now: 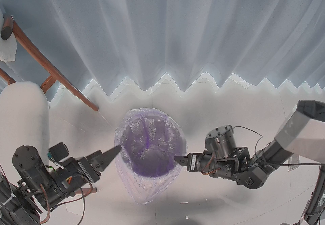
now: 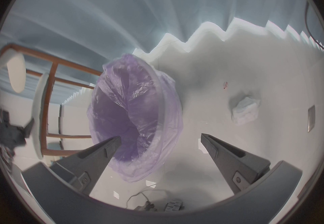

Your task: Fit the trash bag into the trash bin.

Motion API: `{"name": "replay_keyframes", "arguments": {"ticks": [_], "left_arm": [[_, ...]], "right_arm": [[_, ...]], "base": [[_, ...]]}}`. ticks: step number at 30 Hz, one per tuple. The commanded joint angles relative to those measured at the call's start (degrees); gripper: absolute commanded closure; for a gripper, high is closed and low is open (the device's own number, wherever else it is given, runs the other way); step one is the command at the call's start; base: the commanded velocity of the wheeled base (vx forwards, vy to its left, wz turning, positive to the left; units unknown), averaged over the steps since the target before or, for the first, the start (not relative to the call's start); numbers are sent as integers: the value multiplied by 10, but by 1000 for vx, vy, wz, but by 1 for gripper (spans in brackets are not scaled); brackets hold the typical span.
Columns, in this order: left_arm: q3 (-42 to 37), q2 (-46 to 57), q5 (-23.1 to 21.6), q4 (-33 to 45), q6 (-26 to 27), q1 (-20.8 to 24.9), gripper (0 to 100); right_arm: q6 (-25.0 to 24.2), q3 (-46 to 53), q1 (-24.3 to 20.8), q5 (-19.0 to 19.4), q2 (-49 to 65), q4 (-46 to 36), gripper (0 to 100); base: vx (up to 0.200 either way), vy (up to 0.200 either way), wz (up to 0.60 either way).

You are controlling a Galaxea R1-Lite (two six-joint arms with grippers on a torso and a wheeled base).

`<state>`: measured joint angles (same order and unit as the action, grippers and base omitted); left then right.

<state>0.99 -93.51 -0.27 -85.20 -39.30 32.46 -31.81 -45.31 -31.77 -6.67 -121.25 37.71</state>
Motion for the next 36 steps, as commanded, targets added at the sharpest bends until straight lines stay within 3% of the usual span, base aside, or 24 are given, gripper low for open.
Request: {"name": "replay_keyframes", "arguments": {"ticks": [1,4,18,19,32,36], "left_arm": [[-9,44,26,-3,-6,-49,0],[-10,47,55,-1,-6,-49,0],[-10,45,56,9,-5,-52,0],[-10,46,56,9,-5,-52,0],[-10,18,54,9,-5,-40,0],[-10,15,51,14,-5,-40,0]], "right_arm": [[27,-57,-15,-28,-78,-9,0],[32,-70,-15,-35,-93,-10,0],[61,-135,-15,-70,-144,-11,0],[62,-139,-14,-72,-148,-11,100],[85,-160,5,-71,-157,-10,100],[137,-158,40,-52,-137,-6,100]], "base": [[0,0,0],[0,0,0],[0,0,0],[0,0,0],[0,0,0],[0,0,0]]}}
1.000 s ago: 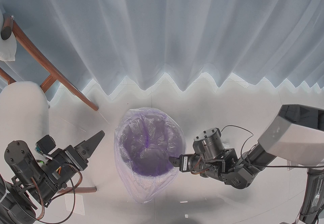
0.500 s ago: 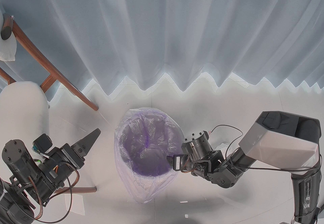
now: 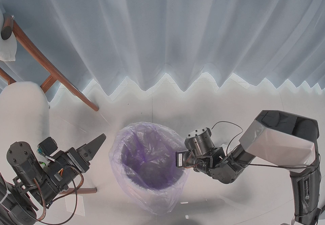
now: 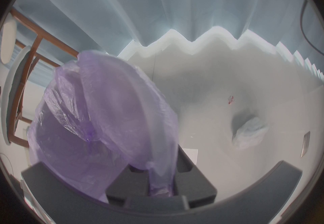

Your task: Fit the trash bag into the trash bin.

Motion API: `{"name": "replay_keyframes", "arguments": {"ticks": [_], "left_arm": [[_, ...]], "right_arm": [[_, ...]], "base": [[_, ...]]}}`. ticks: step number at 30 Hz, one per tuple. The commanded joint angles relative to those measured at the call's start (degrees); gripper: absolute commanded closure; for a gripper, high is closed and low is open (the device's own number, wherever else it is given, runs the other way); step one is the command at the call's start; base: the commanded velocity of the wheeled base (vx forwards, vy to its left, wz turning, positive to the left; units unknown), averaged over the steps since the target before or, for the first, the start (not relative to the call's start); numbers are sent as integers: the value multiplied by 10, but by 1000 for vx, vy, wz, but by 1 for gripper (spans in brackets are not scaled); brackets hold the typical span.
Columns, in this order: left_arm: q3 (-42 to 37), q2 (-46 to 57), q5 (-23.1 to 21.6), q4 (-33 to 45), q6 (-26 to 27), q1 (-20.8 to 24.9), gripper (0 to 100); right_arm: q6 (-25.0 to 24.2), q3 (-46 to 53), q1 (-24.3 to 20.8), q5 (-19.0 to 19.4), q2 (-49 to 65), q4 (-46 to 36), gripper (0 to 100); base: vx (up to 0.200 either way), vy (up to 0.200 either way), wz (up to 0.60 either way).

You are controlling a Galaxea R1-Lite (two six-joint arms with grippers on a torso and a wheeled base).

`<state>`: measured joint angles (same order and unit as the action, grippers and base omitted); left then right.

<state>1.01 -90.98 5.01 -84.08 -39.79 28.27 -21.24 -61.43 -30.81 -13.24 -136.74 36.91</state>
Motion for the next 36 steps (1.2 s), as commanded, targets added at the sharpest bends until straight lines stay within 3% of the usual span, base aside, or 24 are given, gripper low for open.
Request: {"name": "replay_keyframes", "arguments": {"ticks": [1,7,8,11,15,19,26,32,36], "left_arm": [[-10,-15,-3,2,0,2,0],[-9,-74,-18,1,-6,-6,0],[-9,-76,-21,1,-6,-8,0],[-7,-104,-85,-2,-8,-59,0],[4,-130,-148,-2,-9,-123,0],[5,-156,-184,-4,-7,-150,0],[6,-179,-190,-3,-7,-152,0],[3,-229,-279,-3,-8,-161,0],[6,-275,-297,-14,-8,-156,0]], "right_arm": [[46,8,39,28,24,3,100],[100,96,85,146,87,72,100],[103,102,87,153,89,78,100],[167,176,113,235,106,168,100],[190,235,129,296,106,254,100],[196,276,131,319,100,301,100],[210,285,131,336,98,315,100],[233,303,131,357,104,321,100],[233,315,131,364,103,343,100]], "base": [[0,0,0],[0,0,0],[0,0,0],[0,0,0],[0,0,0],[0,0,0],[0,0,0],[0,0,0],[0,0,0]]}}
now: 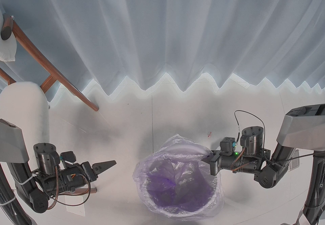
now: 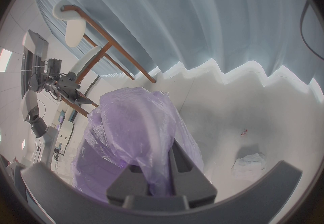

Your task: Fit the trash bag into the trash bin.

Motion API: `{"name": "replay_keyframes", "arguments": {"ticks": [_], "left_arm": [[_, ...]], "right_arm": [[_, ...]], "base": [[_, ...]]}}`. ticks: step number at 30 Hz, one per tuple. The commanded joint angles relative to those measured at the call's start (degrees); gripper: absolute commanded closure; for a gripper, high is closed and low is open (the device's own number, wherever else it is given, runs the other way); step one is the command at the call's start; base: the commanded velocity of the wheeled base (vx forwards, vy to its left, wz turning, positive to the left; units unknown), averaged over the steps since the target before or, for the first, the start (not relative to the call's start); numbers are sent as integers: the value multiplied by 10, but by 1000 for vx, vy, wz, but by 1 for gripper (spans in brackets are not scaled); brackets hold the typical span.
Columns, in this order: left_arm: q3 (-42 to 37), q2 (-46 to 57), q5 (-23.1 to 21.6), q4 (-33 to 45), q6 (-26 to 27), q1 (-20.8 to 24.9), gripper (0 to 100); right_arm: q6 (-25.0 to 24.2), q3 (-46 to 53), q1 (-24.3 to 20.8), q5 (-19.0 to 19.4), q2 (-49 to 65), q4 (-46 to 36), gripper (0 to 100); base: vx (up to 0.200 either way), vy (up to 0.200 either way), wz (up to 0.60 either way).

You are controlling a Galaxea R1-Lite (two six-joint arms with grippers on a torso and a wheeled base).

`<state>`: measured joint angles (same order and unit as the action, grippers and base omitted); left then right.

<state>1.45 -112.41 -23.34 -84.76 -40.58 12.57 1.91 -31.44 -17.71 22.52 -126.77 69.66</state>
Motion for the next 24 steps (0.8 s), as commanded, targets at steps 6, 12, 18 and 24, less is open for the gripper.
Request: {"name": "replay_keyframes", "arguments": {"ticks": [6,12,18,24], "left_arm": [[15,-144,-7,-15,-2,11,0],[39,-149,7,-15,-56,19,0],[38,-114,39,-15,-92,20,0],[40,-76,41,-14,-120,22,0]], "right_arm": [[2,31,0,6,-6,43,100],[3,13,-5,2,-76,114,100],[3,-23,-8,0,-116,121,100],[0,-68,-3,-2,-146,116,100]], "base": [[0,0,0],[0,0,0],[0,0,0],[0,0,0]]}}
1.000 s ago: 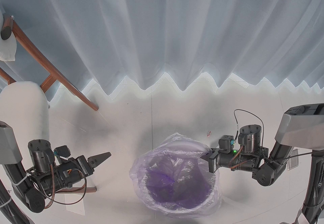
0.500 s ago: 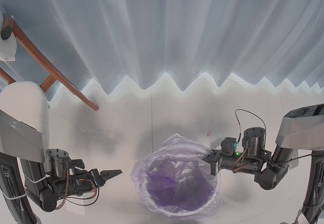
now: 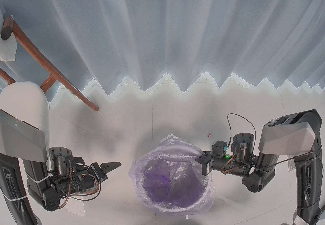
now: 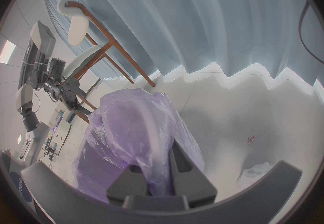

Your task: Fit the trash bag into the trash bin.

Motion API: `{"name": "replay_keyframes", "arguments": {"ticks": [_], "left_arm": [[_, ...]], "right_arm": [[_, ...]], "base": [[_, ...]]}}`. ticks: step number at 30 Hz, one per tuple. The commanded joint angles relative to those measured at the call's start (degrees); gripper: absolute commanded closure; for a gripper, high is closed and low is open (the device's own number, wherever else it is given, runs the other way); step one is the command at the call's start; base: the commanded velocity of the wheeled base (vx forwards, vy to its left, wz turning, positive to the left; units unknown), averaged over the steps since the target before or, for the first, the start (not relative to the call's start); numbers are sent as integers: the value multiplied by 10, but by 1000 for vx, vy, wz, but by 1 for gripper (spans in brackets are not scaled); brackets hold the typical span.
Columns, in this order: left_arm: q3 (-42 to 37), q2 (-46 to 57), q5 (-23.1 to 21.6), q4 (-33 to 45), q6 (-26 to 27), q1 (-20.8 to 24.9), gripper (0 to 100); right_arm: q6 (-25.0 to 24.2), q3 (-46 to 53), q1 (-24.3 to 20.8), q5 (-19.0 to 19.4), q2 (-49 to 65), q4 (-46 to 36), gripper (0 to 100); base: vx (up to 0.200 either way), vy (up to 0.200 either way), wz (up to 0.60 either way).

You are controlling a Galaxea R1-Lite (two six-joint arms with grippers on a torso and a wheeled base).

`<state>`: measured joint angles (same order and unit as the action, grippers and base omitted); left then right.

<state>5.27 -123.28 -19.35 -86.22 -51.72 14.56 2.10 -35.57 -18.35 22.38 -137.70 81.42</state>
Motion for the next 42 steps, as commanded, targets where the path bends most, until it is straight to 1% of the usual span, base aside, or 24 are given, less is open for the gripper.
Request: {"name": "replay_keyframes", "arguments": {"ticks": [1,6,7,12,15,20,23,25,26,28,29,31,33,34,35,37,38,39,40,42], "left_arm": [[3,31,1,0,-8,4,0],[13,26,1,0,-6,9,0],[13,26,1,0,-6,9,0],[13,26,0,1,-3,9,0],[24,23,-2,1,-2,6,0],[41,-13,-2,3,3,14,0],[58,-42,-1,4,31,23,0],[77,-64,-1,4,56,23,0],[79,-66,-1,5,58,23,0],[113,-90,-2,10,81,24,0],[125,-93,-2,18,85,25,0],[161,-94,-2,57,87,26,0],[198,-87,-2,122,88,23,0],[203,-86,-2,132,87,22,0],[234,-75,-2,186,87,20,0],[258,-66,-2,242,87,16,0],[273,-61,1,289,87,14,0],[273,-61,1,289,87,14,0],[290,-47,4,350,84,13,0],[292,-37,4,372,80,12,0]], "right_arm": [[-3,-27,3,-1,-37,-1,100],[-3,-14,4,-1,-36,-5,100],[-3,-13,5,-1,-36,-3,0],[-4,-9,11,2,-27,4,0],[5,4,19,2,-11,6,0],[6,38,19,6,27,8,0],[11,57,19,13,47,8,0],[18,76,19,26,58,15,0],[19,78,19,28,58,16,0],[40,111,21,55,57,50,0],[46,118,21,56,56,61,0],[48,130,21,57,58,79,0],[48,138,24,57,65,81,0],[47,138,24,57,66,81,0],[47,138,29,57,75,81,0],[47,137,33,57,82,81,0],[47,136,36,56,86,81,0],[47,136,36,56,86,81,0],[47,138,37,54,93,81,0],[46,139,38,54,97,82,0]], "base": [[0,0,0],[0,0,0],[0,0,0],[0,0,0],[0,0,0],[0,0,0],[0,0,0],[0,0,0],[0,0,0],[0,0,0],[0,0,0],[0,0,0],[0,0,0],[0,0,0],[0,0,0],[0,0,0],[0,0,0],[0,0,0],[0,0,0],[0,0,0]]}}
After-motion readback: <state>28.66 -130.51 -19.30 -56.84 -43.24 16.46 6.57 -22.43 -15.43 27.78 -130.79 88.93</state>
